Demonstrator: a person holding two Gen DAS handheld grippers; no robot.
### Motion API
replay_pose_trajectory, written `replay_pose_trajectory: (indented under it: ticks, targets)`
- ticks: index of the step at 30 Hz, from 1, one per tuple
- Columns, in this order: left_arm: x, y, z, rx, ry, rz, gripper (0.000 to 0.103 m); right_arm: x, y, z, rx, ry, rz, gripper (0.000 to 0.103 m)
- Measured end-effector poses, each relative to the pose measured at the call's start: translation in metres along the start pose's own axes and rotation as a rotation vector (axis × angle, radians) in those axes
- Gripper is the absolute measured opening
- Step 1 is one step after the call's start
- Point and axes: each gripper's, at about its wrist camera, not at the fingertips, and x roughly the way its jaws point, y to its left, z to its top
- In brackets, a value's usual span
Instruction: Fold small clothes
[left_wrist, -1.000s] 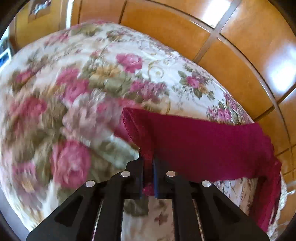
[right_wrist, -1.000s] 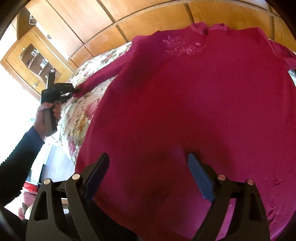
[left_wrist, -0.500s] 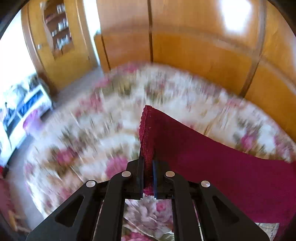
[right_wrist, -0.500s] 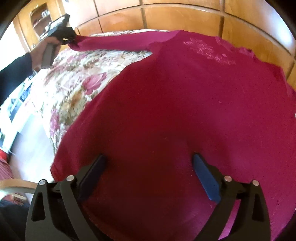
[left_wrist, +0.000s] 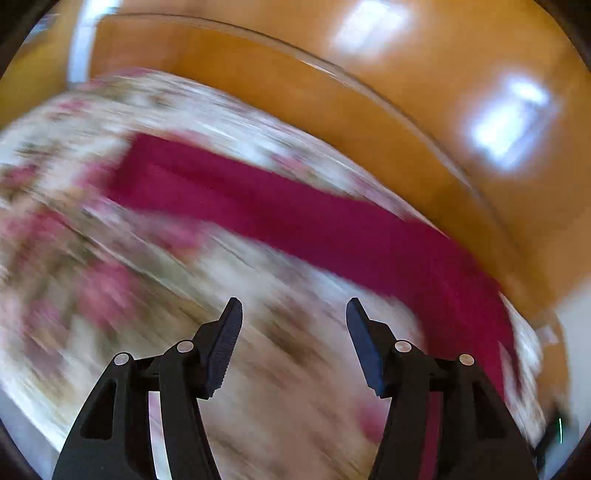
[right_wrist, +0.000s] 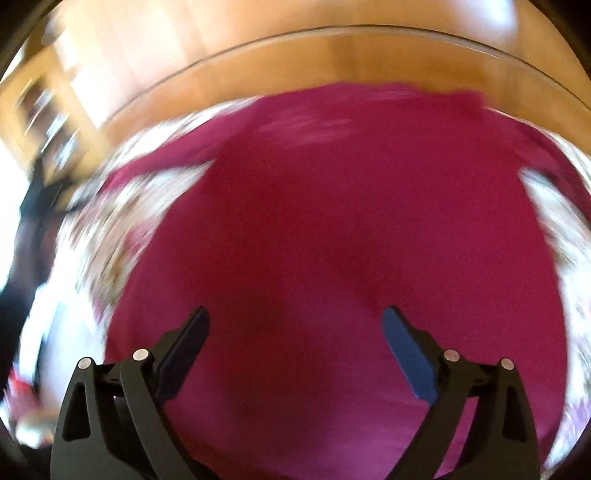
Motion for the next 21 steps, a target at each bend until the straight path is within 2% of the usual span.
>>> replay_pose_trajectory:
  ticks: [1, 4, 6, 8, 10, 11, 12, 13, 15, 18, 21]
  targets:
    - [0.0, -0.018, -0.02, 0.033, 0.048, -0.084, 0.057, -0.01, -0.026, 0.0, 0.068, -0.016, -0.045, 0.089]
    - [0.005, -0.056, -0.068, 0.095, 0.16, -0.22, 0.057, -0.034, -0.085, -0.009, 0.2, -0.048, -0.188, 0.086]
    - [0.01, -0.078, -0.095, 0.138, 0.223, -0.272, 0.057, -0.048, -0.123, -0.023, 0.28, -0.05, -0.275, 0.084]
    - [0.017, -0.095, -0.118, 0.181, 0.287, -0.29, 0.057, -0.049, -0.149, -0.04, 0.34, -0.002, -0.285, 0.081]
    - [0.025, -0.109, -0.139, 0.221, 0.341, -0.272, 0.057, -0.043, -0.155, -0.056, 0.351, 0.046, -0.238, 0.079]
    - [0.026, -0.114, -0.145, 0.235, 0.351, -0.253, 0.057, -0.045, -0.149, -0.061, 0.305, 0.04, -0.242, 0.072]
    - [0.028, -0.117, -0.15, 0.248, 0.347, -0.224, 0.051, -0.044, -0.143, -0.063, 0.27, 0.049, -0.241, 0.058]
    - [0.029, -0.117, -0.15, 0.25, 0.342, -0.211, 0.032, -0.045, -0.137, -0.063, 0.238, 0.057, -0.228, 0.049]
    - [0.029, -0.119, -0.152, 0.253, 0.347, -0.198, 0.017, -0.048, -0.134, -0.063, 0.224, 0.064, -0.18, 0.008]
    - [0.023, -0.12, -0.152, 0.256, 0.338, -0.185, 0.013, -0.053, -0.123, -0.062, 0.169, 0.071, -0.182, 0.007]
    - [0.016, -0.116, -0.155, 0.265, 0.334, -0.174, 0.012, -0.075, -0.118, -0.064, 0.162, 0.03, -0.166, 0.007]
